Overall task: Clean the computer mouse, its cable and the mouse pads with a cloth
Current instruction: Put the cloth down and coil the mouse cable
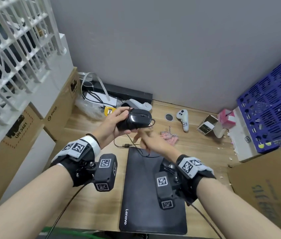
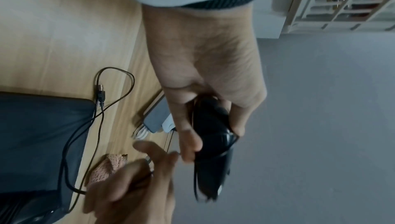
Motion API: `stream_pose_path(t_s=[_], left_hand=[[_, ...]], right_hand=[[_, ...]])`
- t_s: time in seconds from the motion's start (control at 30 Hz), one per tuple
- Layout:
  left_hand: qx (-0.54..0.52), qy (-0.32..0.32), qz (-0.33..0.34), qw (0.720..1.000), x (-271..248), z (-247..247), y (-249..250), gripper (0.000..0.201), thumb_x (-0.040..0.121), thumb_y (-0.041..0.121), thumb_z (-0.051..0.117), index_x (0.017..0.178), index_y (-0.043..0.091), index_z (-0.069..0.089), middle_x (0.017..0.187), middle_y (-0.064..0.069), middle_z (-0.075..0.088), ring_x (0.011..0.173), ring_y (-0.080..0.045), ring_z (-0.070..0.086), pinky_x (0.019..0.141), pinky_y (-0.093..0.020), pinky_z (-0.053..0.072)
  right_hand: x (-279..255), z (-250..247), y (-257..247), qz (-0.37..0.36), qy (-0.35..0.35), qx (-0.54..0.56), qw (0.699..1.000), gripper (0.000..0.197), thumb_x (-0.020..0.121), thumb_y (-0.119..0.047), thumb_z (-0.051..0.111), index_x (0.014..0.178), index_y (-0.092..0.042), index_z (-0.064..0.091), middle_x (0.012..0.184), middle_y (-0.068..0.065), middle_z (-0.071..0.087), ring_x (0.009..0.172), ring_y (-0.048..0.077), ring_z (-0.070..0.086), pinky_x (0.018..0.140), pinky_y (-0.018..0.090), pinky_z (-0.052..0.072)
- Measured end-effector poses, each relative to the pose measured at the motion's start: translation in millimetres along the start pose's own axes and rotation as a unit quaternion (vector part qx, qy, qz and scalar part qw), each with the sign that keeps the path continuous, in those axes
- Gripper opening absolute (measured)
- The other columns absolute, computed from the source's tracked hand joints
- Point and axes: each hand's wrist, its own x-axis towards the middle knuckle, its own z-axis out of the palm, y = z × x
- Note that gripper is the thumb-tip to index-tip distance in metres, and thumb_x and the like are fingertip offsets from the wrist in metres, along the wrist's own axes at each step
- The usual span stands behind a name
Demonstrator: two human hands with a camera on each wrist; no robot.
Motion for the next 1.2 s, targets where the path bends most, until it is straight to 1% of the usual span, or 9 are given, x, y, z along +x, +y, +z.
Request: stream_pose_path(t_s=[0.13,0.27,0.37,0.47,0.6,0.73,0.83,1.0,1.2], left_hand=[[0.061,0.134,0.036,0.988,13,1,-13,0.007,0.097,0.019,0.055,0.103,0.018,0.052,0.113,-0.011,0.059,0.072,-0.035,0.068,0.046,-0.020,0.050],[0.208,0.183,0.056,0.959,20,-7,-28,0.013,0.092,0.014,0.061,0.103,0.014,0.054,0.099,0.002,0.054,0.094,-0.032,0.060,0.051,-0.028,0.056],[0.368,0.123,0.043,0.921,20,-12,-31,0.012,0.089,0.018,0.064,0.099,0.021,0.059,0.098,0.002,0.059,0.085,-0.025,0.064,0.053,-0.030,0.056],[0.431,0.042,0.033,0.901,17,-9,-28,0.011,0.089,0.018,0.064,0.097,0.025,0.061,0.097,-0.006,0.063,0.067,-0.015,0.062,0.048,-0.021,0.048],[0.249,-0.121,-0.028,0.960,4,-4,-17,0.027,0.084,0.030,0.069,0.107,0.018,0.063,0.095,-0.006,0.062,0.065,-0.010,0.057,0.052,-0.020,0.046],[0.072,-0.176,-0.034,0.981,-3,-1,-9,0.050,0.066,0.044,0.081,0.105,0.020,0.062,0.093,-0.003,0.064,0.064,-0.011,0.059,0.047,-0.018,0.045],[-0.013,-0.102,-0.003,0.995,-3,3,-12,0.029,0.084,0.031,0.067,0.109,0.017,0.061,0.097,-0.002,0.065,0.070,-0.011,0.060,0.049,-0.017,0.046],[-0.036,0.064,0.028,0.997,11,5,-22,0.012,0.096,0.022,0.054,0.105,0.019,0.060,0.101,-0.002,0.061,0.080,-0.015,0.057,0.049,-0.017,0.047],[0.127,0.169,0.090,0.973,20,-4,-36,0.010,0.091,0.016,0.063,0.100,0.022,0.064,0.104,0.001,0.058,0.090,-0.017,0.059,0.058,-0.025,0.055]], right_hand=[[-9,16,-6,0.003,-0.084,-0.043,0.996,0.030,0.102,-0.021,0.036,0.104,-0.005,0.061,0.057,0.004,0.051,0.046,0.021,0.042,0.048,0.027,0.039],[-11,-1,-16,-0.033,-0.067,-0.106,0.992,0.027,0.099,-0.023,0.043,0.095,-0.011,0.066,0.057,0.002,0.051,0.055,0.018,0.048,0.057,0.031,0.043],[-14,-26,-24,-0.054,-0.024,-0.155,0.986,0.030,0.097,-0.025,0.047,0.083,-0.014,0.071,0.040,-0.014,0.047,0.042,0.003,0.039,0.047,0.016,0.031],[-15,-47,-25,-0.063,0.025,-0.131,0.989,0.035,0.098,-0.029,0.049,0.074,-0.012,0.067,0.045,-0.009,0.038,0.042,0.006,0.032,0.047,0.021,0.030],[-12,-56,-13,-0.054,0.041,-0.100,0.993,0.043,0.098,-0.044,0.047,0.072,-0.012,0.059,0.058,-0.003,0.036,0.057,0.014,0.033,0.054,0.026,0.029],[-9,-43,0,-0.043,0.024,0.025,0.998,0.059,0.103,-0.039,0.036,0.099,0.017,0.052,0.077,0.010,0.046,0.065,0.018,0.041,0.062,0.027,0.035],[-7,-28,-3,-0.050,0.035,0.093,0.994,0.027,0.099,0.001,0.030,0.098,0.017,0.051,0.066,0.012,0.042,0.049,0.013,0.044,0.052,0.023,0.044],[-3,4,-3,0.005,0.033,0.070,0.997,0.023,0.102,-0.016,0.031,0.084,-0.011,0.044,0.046,-0.001,0.043,0.045,0.019,0.047,0.055,0.030,0.040],[-10,3,-11,0.033,-0.062,0.022,0.997,0.014,0.102,-0.013,0.036,0.096,-0.008,0.047,0.058,0.006,0.048,0.062,0.025,0.063,0.061,0.023,0.047]])
